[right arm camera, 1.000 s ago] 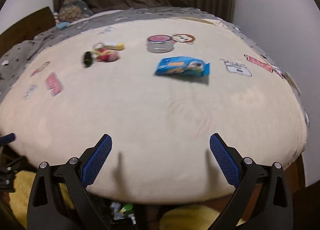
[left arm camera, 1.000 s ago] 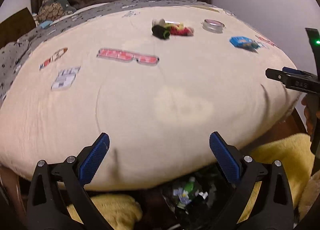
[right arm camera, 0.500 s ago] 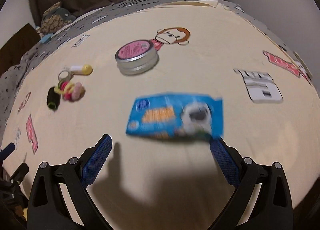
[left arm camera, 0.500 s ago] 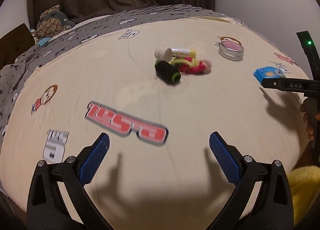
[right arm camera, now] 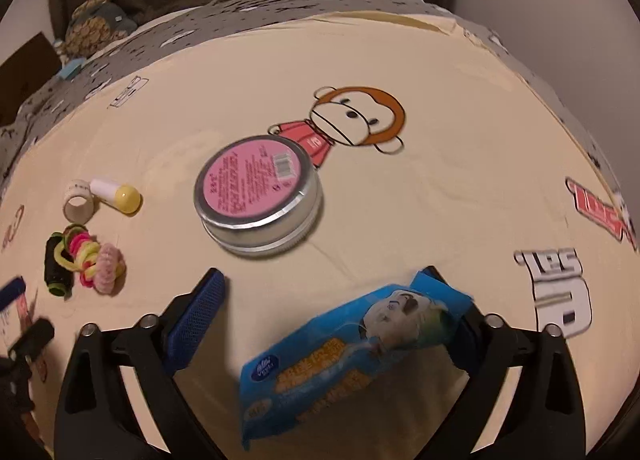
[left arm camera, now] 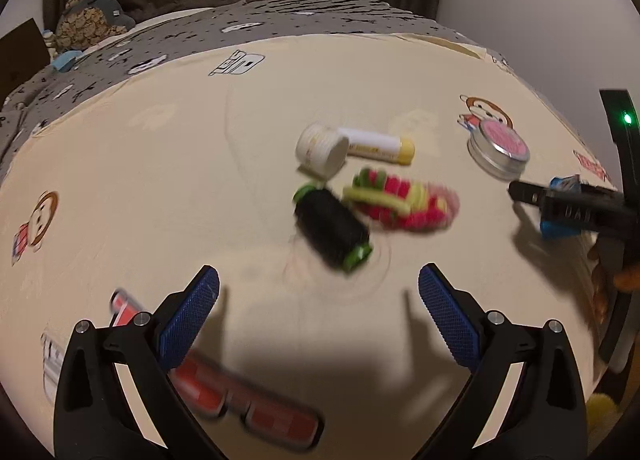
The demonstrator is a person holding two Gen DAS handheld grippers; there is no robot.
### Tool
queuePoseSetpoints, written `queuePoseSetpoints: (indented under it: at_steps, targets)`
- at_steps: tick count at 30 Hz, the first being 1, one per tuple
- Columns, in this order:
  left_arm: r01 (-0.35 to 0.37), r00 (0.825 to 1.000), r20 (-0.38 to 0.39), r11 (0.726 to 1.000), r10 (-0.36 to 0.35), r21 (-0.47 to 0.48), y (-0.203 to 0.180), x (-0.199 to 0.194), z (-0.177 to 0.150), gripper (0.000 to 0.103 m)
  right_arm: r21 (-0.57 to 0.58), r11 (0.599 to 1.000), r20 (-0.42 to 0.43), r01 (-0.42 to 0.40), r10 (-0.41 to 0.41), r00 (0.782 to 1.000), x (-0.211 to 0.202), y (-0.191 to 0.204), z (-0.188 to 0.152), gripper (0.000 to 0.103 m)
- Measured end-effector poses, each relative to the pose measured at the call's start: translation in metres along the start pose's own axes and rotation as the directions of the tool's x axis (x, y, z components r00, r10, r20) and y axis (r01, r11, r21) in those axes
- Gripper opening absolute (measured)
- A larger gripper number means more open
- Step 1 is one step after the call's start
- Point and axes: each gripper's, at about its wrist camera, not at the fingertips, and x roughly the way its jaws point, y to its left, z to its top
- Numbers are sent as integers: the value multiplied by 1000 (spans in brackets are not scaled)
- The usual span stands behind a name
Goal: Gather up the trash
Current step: 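Grasp black hair roller with left tool while right tool grasps blue packet, then lower both tools into the bin and release roller and packet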
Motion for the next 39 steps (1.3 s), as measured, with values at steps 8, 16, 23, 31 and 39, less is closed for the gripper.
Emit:
queuePoseSetpoints:
  at_steps: [8, 16, 23, 31, 39]
  targets:
    - [-7, 999, -44, 1000, 8, 13, -5, 29, 22, 49, -83, 996, 27, -24, 26, 999, -5, 12, 1, 32]
    - [-25, 998, -49, 999, 26, 27, -3, 20, 16, 40, -128, 990, 43, -55, 61, 997, -27, 22, -11, 26]
    - [-29, 1000, 1, 999, 29, 33, 0, -28, -8, 40, -190, 979, 103, -76, 97, 990, -75, 43, -33, 25]
    - [-14, 997, 79, 997, 8, 70, -12, -106, -51, 40, -285, 954, 163, -96, 146, 976, -134, 71, -78, 25]
    - [12, 993, 116, 997, -21, 74, -22, -157, -123, 40, -358, 927, 183, -116, 191, 964, -173, 92, -143, 25]
